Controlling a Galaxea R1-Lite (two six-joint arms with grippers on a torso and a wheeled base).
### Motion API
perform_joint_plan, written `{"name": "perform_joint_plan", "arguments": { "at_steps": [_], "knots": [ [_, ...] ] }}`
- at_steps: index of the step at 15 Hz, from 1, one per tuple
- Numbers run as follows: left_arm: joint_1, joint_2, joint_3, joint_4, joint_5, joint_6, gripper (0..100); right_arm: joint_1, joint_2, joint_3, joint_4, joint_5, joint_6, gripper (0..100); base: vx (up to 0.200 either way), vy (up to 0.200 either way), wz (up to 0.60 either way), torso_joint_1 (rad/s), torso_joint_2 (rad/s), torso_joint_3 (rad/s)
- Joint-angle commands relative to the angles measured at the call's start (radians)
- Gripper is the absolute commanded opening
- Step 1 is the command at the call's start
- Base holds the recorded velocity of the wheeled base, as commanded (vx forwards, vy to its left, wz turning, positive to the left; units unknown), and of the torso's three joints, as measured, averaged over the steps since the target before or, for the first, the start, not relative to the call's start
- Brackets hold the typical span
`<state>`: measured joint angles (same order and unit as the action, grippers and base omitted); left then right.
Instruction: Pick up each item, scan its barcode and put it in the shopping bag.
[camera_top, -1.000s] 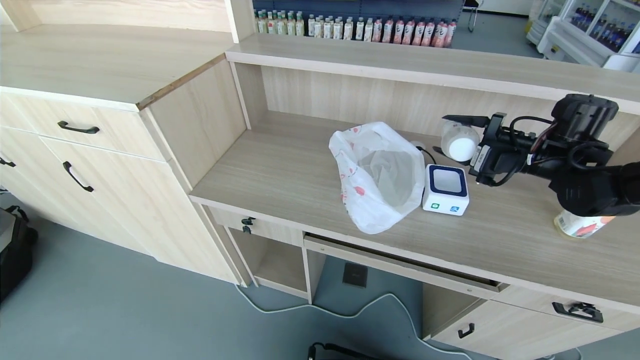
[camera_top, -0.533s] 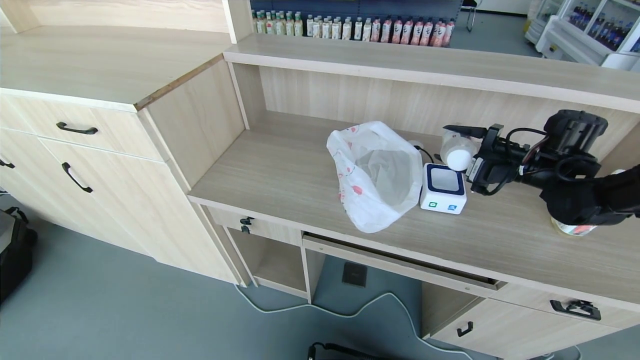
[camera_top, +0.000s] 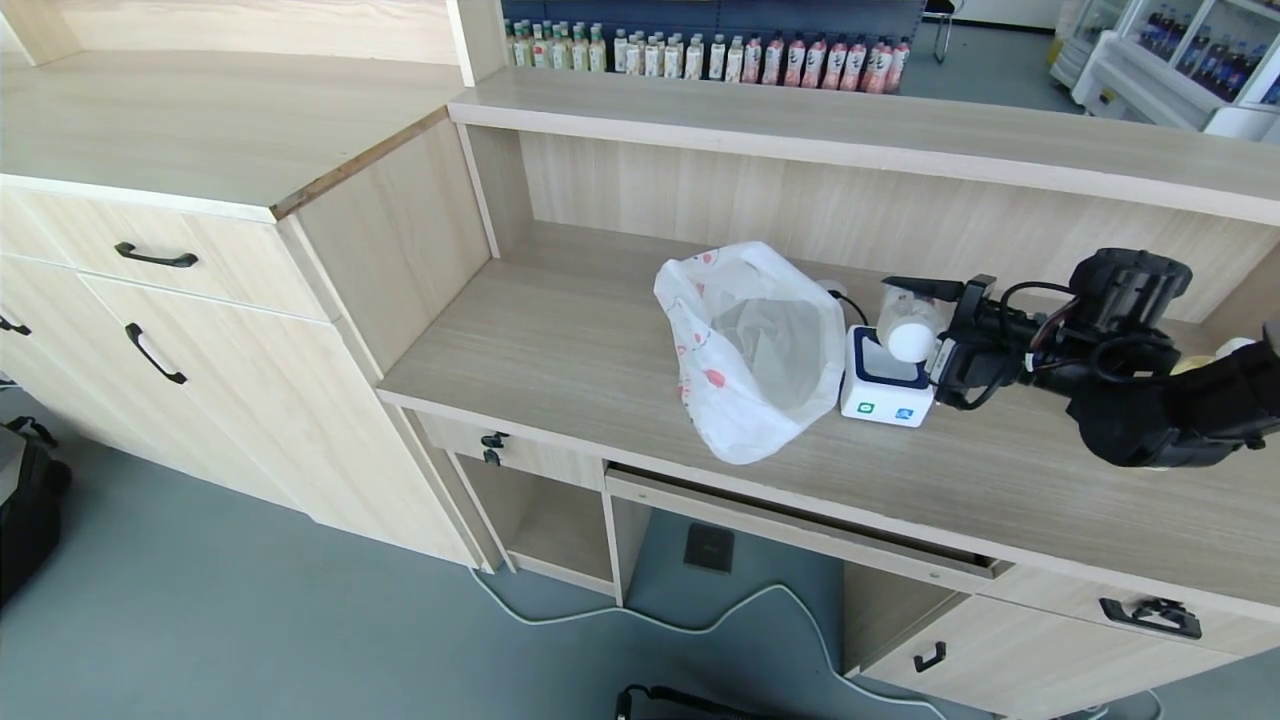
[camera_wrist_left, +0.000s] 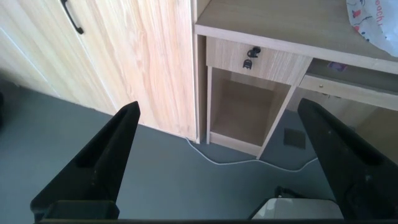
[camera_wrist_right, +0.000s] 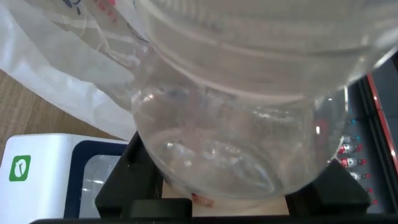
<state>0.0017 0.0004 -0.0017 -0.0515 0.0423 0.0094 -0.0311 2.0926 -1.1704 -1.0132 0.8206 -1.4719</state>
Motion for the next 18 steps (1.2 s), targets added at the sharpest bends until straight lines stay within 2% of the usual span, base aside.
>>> {"name": "perform_joint_plan", "arguments": {
  "at_steps": [1, 8, 13, 18],
  "knots": [
    [0.000, 0.000, 0.000, -0.001, 0.001, 0.000, 100, -0.003, 0.018, 0.000, -0.001, -0.001, -0.001, 0, 0.000, 0.000, 0.00, 0.000, 0.00, 0.000],
    [0.000, 0.000, 0.000, -0.001, 0.001, 0.000, 100, -0.010, 0.063, -0.011, -0.007, 0.000, 0.008, 0, 0.000, 0.000, 0.00, 0.000, 0.00, 0.000],
    [0.000, 0.000, 0.000, 0.001, 0.001, 0.000, 100, 0.016, 0.107, -0.023, -0.108, 0.000, 0.061, 0, 0.000, 0.000, 0.00, 0.000, 0.00, 0.000],
    [0.000, 0.000, 0.000, 0.001, 0.001, 0.000, 100, 0.025, 0.124, -0.023, -0.116, 0.000, 0.061, 0, 0.000, 0.000, 0.00, 0.000, 0.00, 0.000]
  ]
}}
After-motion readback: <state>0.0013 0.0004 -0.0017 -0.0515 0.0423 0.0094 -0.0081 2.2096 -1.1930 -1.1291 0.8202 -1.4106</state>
